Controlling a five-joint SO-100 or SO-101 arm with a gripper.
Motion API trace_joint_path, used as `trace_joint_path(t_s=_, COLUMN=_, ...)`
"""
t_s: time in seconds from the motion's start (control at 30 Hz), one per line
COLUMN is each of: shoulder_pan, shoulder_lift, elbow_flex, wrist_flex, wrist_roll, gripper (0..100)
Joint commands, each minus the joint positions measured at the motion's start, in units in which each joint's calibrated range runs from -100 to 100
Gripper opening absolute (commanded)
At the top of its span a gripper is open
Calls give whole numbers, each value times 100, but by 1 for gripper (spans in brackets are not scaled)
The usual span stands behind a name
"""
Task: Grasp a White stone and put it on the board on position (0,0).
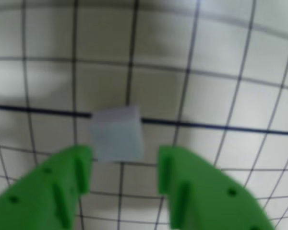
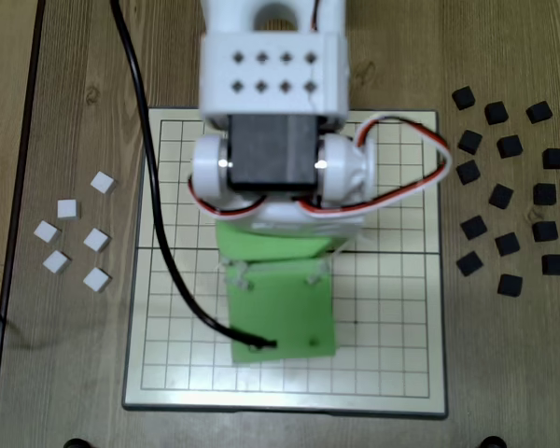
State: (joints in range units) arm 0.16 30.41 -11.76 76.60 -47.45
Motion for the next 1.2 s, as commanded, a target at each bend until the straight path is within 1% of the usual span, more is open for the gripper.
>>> trace_joint_path(t_s=0.0, shoulder_pan=-94, shoulder_lift=-366, elbow_flex=-844, wrist_flex=249, wrist_roll=-10, gripper=11)
trace_joint_path(t_s=0.17, shoulder_pan=-139, shoulder_lift=-409, elbow_flex=-1066, wrist_flex=315, wrist_roll=15, gripper=12)
trace_joint_path(t_s=0.73, shoulder_pan=-139, shoulder_lift=-400, elbow_flex=-1066, wrist_flex=315, wrist_roll=15, gripper=12)
trace_joint_path(t_s=0.9, shoulder_pan=-130, shoulder_lift=-578, elbow_flex=-1027, wrist_flex=455, wrist_roll=10, gripper=12)
trace_joint_path(t_s=1.03, shoulder_pan=-103, shoulder_lift=-1028, elbow_flex=-554, wrist_flex=464, wrist_roll=0, gripper=11)
trace_joint_path(t_s=1.17, shoulder_pan=-39, shoulder_lift=-1918, elbow_flex=567, wrist_flex=215, wrist_roll=-20, gripper=11)
